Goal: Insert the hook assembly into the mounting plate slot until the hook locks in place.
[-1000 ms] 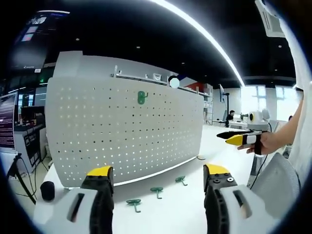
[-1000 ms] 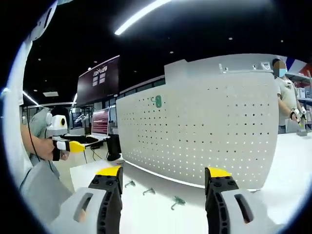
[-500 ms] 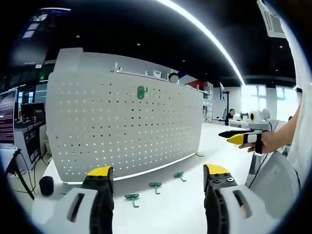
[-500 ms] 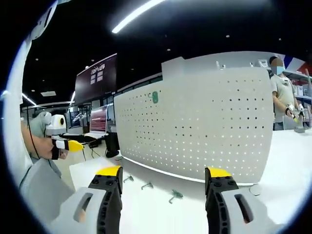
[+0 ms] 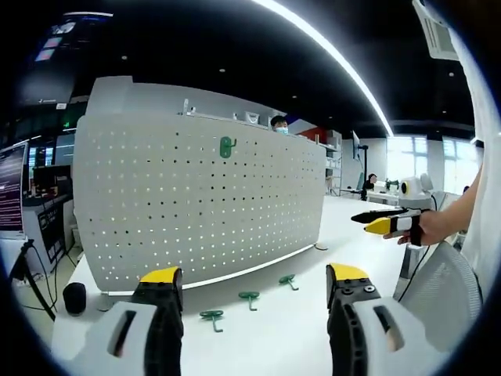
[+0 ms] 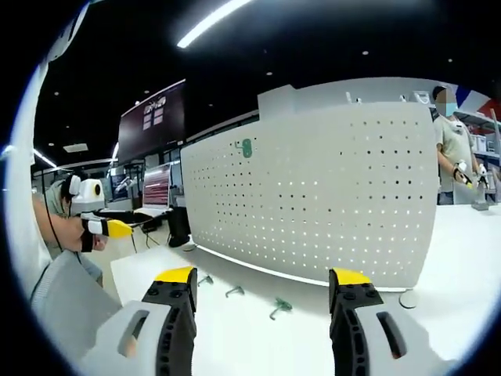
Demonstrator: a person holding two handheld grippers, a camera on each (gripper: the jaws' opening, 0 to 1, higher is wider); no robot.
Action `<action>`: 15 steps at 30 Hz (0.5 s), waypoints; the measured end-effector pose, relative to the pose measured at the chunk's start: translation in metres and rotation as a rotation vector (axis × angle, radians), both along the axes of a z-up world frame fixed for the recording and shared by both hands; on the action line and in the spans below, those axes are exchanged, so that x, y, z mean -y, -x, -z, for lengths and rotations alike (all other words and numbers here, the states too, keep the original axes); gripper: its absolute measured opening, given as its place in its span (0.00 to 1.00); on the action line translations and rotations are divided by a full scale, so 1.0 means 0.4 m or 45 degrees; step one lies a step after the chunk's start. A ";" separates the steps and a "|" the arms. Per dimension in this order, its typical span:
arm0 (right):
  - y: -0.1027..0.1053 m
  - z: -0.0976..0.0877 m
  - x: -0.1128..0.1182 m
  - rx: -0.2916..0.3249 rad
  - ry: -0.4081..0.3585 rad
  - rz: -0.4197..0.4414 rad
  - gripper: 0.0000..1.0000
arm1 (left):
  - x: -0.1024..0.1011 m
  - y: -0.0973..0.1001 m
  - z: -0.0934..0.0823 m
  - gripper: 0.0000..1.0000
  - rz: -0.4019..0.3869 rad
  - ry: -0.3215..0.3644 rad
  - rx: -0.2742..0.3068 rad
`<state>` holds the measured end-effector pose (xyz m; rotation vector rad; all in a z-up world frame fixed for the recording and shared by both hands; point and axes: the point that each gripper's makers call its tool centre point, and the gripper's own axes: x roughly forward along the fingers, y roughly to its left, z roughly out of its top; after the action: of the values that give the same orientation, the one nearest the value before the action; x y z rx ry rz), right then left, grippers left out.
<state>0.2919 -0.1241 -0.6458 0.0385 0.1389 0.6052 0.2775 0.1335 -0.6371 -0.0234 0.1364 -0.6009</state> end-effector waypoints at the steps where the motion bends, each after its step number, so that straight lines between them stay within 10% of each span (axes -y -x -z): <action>1: 0.000 0.004 0.001 -0.005 0.008 0.001 0.67 | 0.000 0.000 0.001 0.76 -0.001 -0.002 -0.003; 15: 0.012 0.069 0.002 -0.123 0.094 -0.016 0.67 | -0.001 0.006 0.039 0.76 0.013 -0.050 -0.067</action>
<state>0.2869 -0.1250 -0.6736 -0.0049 0.2554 0.6104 0.2750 0.1339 -0.6526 -0.0007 0.1990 -0.6076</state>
